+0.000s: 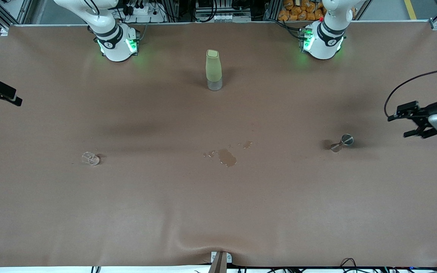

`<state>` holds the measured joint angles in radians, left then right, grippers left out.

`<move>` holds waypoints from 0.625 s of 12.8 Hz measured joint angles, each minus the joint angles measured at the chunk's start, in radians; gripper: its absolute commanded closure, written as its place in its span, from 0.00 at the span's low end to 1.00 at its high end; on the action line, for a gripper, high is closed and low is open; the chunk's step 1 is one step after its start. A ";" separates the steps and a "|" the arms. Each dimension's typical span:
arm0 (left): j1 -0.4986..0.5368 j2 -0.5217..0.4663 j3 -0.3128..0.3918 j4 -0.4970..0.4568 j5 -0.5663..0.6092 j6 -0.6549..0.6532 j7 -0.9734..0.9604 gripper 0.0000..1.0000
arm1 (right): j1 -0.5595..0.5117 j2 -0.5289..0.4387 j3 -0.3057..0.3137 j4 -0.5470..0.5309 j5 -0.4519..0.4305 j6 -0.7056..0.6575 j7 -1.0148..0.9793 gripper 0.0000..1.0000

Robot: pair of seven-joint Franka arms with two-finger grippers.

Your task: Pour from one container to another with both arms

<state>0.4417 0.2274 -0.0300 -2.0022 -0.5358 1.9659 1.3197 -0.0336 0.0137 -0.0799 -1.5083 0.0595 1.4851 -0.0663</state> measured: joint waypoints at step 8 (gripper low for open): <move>0.068 0.283 -0.003 0.071 -0.234 -0.194 0.590 0.00 | -0.083 -0.035 -0.012 -0.036 -0.032 -0.028 -0.552 0.00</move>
<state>0.5100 0.5099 -0.0334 -1.9317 -0.7697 1.7719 1.9092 -0.1166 -0.0215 -0.0916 -1.5445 0.0280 1.4570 -0.6181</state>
